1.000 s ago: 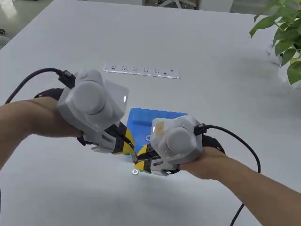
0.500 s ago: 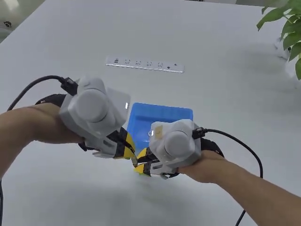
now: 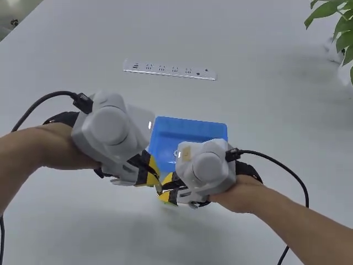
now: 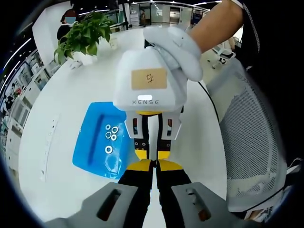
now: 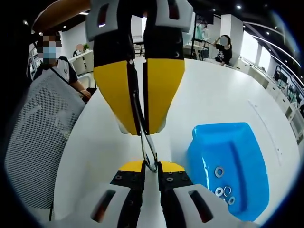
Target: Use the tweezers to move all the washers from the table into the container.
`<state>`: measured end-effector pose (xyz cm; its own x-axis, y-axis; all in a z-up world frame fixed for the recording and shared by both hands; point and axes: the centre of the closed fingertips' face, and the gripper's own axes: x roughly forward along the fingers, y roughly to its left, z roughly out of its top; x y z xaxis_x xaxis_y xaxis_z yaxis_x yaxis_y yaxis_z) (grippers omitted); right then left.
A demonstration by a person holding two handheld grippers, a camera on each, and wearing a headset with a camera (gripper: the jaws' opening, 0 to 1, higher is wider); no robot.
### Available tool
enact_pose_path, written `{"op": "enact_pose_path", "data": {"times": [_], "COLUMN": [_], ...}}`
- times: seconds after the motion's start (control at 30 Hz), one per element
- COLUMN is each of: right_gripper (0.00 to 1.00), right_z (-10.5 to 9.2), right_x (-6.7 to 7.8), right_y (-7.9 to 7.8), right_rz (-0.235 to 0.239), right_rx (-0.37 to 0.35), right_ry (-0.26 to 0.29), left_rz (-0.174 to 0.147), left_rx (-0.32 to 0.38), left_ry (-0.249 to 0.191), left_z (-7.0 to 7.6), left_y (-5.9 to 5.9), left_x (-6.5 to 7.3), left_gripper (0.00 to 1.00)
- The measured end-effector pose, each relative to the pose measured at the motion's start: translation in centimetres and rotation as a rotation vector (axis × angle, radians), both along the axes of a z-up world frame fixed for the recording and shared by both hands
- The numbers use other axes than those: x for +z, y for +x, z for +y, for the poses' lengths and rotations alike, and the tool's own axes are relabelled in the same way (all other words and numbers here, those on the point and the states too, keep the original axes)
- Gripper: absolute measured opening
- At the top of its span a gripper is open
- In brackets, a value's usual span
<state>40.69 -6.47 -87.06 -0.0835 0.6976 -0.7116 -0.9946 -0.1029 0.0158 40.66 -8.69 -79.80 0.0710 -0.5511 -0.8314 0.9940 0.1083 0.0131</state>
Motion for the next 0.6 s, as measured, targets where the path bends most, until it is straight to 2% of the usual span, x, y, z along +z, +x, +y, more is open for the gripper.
{"op": "enact_pose_path", "data": {"times": [0.6], "right_gripper": [0.12], "right_z": [0.12], "right_x": [-0.08], "right_y": [0.03], "right_rz": [0.014], "right_rx": [-0.006], "right_ry": [0.0], "left_rz": [0.014], "left_rx": [0.018], "left_ry": [-0.01], "left_z": [-0.07], "left_y": [0.32], "left_x": [0.0], "left_gripper": [0.06]}}
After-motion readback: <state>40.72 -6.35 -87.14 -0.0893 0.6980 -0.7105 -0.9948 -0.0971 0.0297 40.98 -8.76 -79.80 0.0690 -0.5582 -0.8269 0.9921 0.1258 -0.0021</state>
